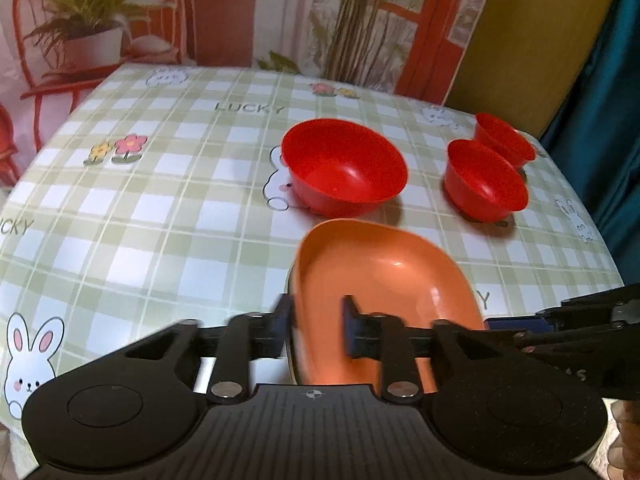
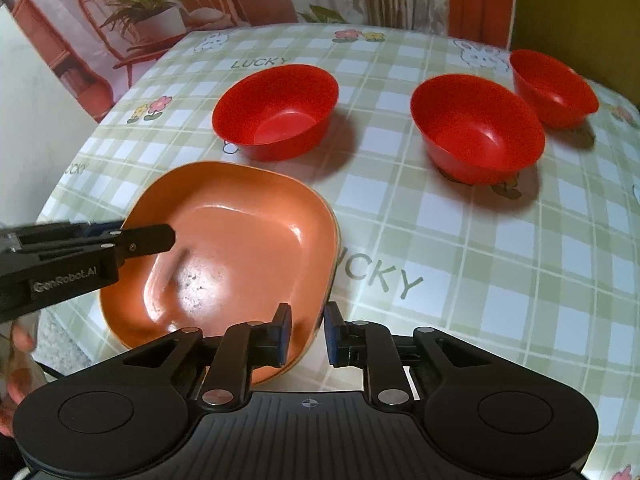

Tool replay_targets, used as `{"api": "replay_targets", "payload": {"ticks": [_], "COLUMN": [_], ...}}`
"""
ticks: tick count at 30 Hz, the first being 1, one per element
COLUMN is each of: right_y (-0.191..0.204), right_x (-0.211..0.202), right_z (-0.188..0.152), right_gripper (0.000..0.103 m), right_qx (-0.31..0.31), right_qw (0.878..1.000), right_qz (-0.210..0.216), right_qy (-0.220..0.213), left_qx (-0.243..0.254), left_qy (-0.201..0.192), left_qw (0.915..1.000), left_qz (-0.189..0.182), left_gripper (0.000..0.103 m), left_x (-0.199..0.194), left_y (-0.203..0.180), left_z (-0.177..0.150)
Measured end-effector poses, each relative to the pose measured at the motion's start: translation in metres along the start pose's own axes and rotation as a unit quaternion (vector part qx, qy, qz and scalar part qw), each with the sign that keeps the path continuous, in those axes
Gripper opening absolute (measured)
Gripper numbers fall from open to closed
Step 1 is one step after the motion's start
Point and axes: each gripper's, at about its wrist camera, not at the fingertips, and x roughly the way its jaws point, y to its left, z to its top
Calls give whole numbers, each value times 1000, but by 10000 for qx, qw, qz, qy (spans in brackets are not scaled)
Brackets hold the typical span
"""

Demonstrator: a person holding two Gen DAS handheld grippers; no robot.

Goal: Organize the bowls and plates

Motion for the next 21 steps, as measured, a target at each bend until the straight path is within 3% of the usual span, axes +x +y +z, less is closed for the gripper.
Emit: {"api": "replay_targets", "payload": {"ticks": [5,12,16,21], "right_y": [1,2,6,-4], "right_x": [3,9,3,-19], "right_z": [-6,-22,-33,-51], "right_gripper": [20,20,20,20], "right_qx": [64,0,-14,446], "right_qw": [9997,9974,9931,9783], "right_qz": [-36,-188,-257,-262], "right_qy": [-219,-696,-1141,-2005], "left_qx": [-151,-432,-500,-445], "left_qy": [-176,-42,-158,-452], "left_qw": [9997,9990,9986,9980], "left_qz": [17,75,64,42], "left_gripper": [38,38,38,38], "left_x": [-2,6,3,-9], "left_y": [6,17,19,15], "left_z": [-1,-9,-13,-20]}}
